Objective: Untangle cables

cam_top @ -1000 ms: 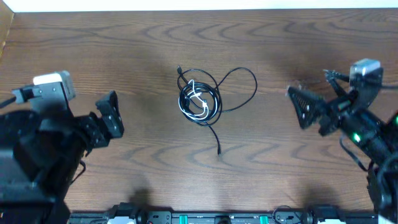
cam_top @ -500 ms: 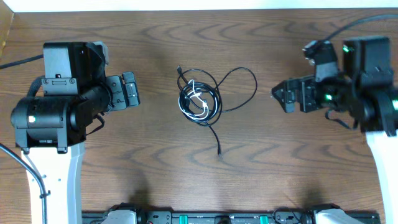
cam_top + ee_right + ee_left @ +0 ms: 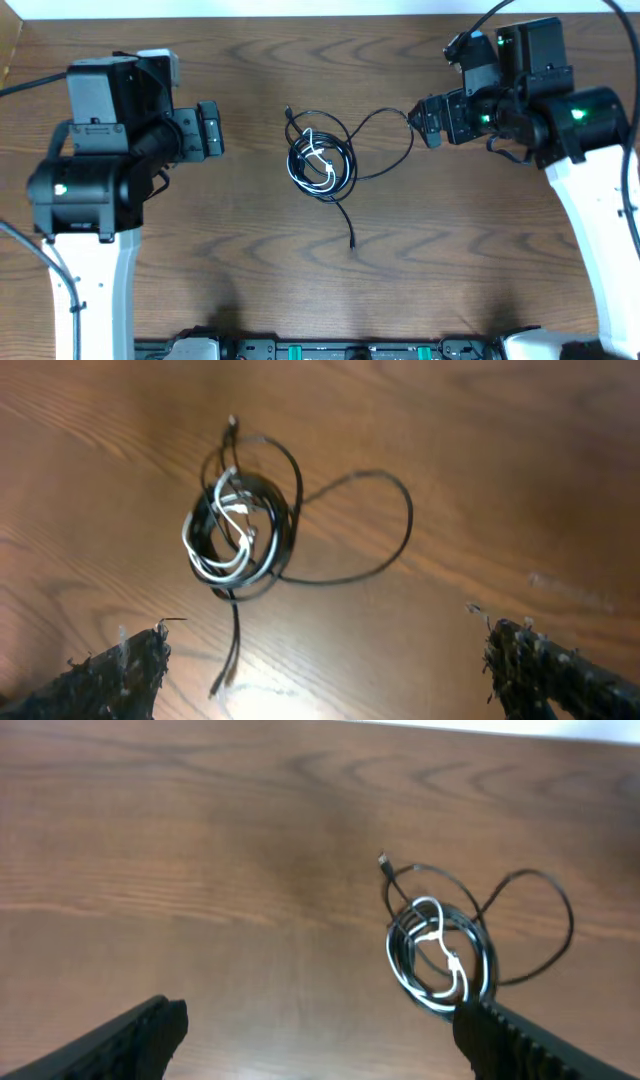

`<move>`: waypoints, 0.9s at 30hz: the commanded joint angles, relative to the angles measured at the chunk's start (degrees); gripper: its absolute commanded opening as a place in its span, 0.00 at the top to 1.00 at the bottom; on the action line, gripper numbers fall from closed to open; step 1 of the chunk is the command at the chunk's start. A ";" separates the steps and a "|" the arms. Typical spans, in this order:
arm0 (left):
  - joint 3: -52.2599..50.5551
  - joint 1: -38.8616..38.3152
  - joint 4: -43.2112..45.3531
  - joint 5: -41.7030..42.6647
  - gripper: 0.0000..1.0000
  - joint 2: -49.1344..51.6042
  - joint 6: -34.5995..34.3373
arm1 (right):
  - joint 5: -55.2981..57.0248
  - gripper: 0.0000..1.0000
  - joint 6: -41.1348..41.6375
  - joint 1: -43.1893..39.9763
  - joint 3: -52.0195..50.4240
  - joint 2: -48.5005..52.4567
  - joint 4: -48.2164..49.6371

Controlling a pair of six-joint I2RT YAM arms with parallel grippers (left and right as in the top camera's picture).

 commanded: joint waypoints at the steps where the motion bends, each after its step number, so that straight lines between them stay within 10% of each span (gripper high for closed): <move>1: -6.86 0.13 4.00 1.53 0.10 -0.04 0.33 | -0.87 0.01 -0.85 0.48 1.25 -2.49 -0.15; 22: -39.32 -5.29 32.48 11.65 0.11 0.20 -15.89 | -0.33 0.01 -1.20 0.48 1.25 -3.54 1.20; 27: -41.48 -11.93 38.95 11.61 0.11 5.16 -10.32 | -0.33 0.01 -1.20 0.48 1.25 -6.14 1.18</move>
